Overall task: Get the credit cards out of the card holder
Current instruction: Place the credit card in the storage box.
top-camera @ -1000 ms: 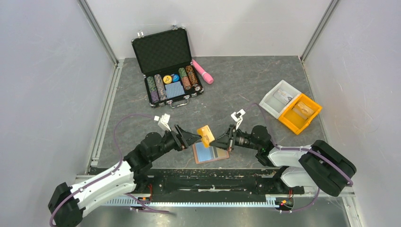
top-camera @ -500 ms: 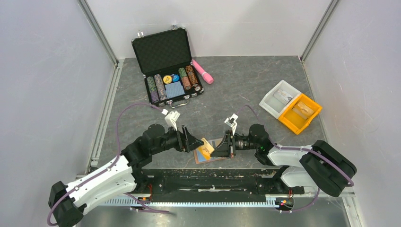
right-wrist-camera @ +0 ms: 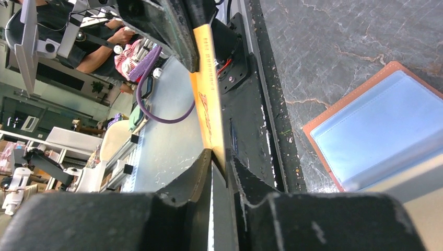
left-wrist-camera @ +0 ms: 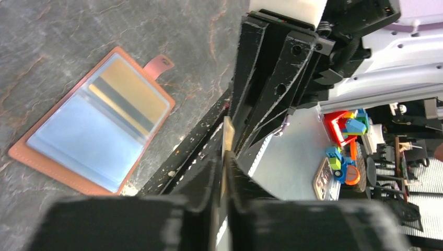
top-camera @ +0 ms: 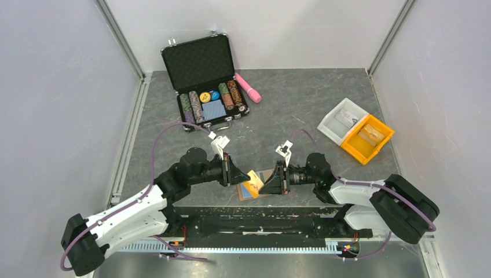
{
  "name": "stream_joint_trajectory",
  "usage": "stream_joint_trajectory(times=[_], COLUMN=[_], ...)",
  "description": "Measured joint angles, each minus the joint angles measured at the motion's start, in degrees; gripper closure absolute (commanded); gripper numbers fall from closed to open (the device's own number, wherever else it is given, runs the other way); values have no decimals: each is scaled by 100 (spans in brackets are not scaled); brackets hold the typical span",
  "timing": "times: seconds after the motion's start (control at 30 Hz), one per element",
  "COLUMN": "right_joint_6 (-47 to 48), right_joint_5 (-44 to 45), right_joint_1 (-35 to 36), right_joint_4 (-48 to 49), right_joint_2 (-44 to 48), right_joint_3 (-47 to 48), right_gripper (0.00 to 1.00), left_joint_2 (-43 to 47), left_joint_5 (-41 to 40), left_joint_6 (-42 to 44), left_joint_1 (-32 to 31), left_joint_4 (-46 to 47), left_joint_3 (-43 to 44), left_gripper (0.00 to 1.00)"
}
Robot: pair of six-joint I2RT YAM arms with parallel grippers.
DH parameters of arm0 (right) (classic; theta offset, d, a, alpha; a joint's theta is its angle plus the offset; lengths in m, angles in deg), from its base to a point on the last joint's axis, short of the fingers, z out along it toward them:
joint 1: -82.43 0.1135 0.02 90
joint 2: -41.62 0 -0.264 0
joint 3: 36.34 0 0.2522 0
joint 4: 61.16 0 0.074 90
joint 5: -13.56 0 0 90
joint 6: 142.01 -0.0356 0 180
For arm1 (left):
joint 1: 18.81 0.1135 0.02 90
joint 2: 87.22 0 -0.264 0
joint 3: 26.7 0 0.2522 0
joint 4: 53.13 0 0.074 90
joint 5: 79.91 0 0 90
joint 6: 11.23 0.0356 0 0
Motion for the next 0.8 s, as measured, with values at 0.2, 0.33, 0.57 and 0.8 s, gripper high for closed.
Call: stream_joint_trajectory(times=[0.2,0.33,0.57,0.8], right_joint_6=[127,131,-492,-1342], right_joint_5=[249,920,1829,2245], right_joint_1=[-109,-212,-227,-229], right_joint_4=[-275,-262,551,1738], right_joint_2=[415,1014,1263,828], right_joint_3=[-7,-201,-789,-1147], right_gripper=[56,50,47,61], left_joint_2=[-13,-33,-107,-208], left_joint_5=[138,50,-459,-942], left_joint_6=[-295,-765,-1519,-1799], left_joint_1=[4,15,28,28], left_joint_4=[481,1005,1733,2302], left_joint_3=[-15,-251,-669,-699], left_gripper=[98,98,98,98])
